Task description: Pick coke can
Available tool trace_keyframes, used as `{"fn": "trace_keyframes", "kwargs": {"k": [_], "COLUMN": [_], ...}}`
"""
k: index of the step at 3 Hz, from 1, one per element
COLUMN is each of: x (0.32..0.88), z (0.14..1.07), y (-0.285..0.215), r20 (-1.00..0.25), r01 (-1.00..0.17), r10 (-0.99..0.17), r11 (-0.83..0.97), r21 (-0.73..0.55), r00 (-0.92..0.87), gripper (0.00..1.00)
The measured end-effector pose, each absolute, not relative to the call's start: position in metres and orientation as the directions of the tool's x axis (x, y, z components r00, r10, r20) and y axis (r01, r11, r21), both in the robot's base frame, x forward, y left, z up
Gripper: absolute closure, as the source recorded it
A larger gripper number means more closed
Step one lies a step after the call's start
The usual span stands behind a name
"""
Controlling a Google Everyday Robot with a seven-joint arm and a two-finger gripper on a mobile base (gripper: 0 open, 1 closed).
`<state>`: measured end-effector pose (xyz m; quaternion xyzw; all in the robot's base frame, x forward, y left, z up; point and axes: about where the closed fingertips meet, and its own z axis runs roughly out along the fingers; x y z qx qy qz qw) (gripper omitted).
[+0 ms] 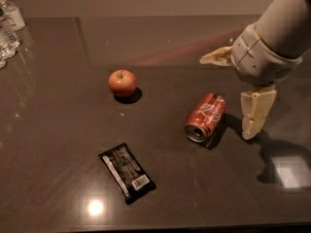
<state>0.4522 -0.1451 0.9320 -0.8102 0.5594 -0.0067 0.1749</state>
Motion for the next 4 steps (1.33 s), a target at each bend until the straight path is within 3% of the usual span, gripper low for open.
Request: {"fn": "trace_keyframes", "kwargs": {"k": [2,4], "x": [0.477,0.486], "z": [0.894,0.871], "y": [-0.131,-0.115], "r20": [-0.093,-0.067], "r01": [-0.800,-0.714], "r10": [-0.806,-0.713], "r11": [-0.554,-0.686], "r21": [-0.229,-0.140], "r00": [0.584,0.698], "gripper": [0.00,0.00]}}
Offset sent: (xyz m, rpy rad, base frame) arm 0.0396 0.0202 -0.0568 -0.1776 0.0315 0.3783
